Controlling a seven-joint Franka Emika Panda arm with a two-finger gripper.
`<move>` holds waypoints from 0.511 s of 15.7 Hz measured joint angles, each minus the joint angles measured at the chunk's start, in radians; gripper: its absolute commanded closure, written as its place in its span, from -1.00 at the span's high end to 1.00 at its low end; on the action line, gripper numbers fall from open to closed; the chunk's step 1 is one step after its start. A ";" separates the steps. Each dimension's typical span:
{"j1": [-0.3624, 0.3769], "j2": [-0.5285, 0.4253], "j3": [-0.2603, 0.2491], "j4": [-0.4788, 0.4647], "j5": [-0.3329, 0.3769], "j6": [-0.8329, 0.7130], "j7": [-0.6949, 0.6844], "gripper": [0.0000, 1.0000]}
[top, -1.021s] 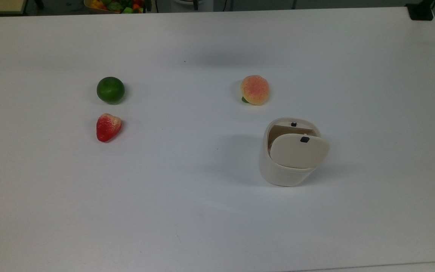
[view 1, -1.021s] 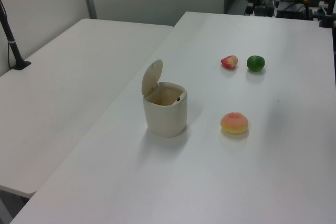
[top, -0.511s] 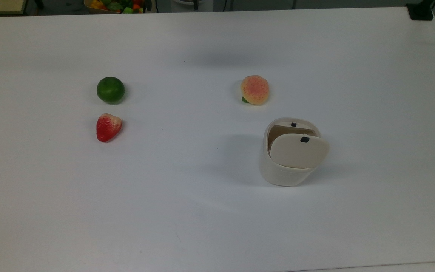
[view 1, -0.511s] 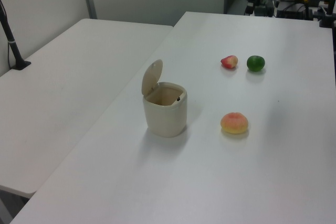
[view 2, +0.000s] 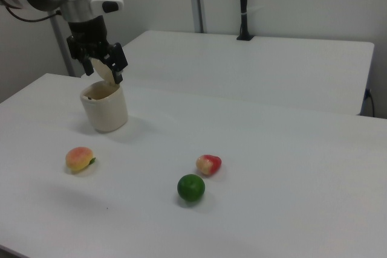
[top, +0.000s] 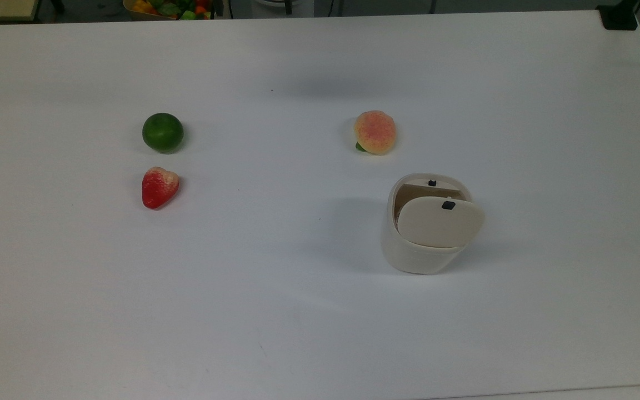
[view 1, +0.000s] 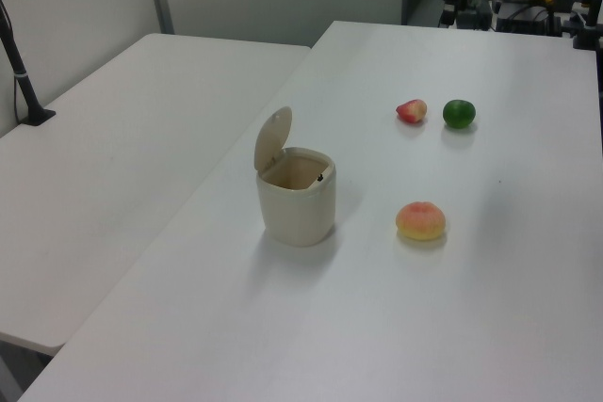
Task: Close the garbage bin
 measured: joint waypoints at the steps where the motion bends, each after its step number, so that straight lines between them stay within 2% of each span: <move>1: 0.000 0.000 0.000 0.000 0.000 0.000 0.000 1.00; 2: 0.000 0.000 0.000 0.000 0.000 0.000 0.000 1.00; 5: 0.000 0.000 0.000 0.000 0.000 0.000 -0.002 0.61; 6: 0.000 0.000 0.000 0.000 0.000 0.000 -0.002 0.59; 8: 0.000 0.000 0.000 0.000 0.000 0.000 -0.004 0.32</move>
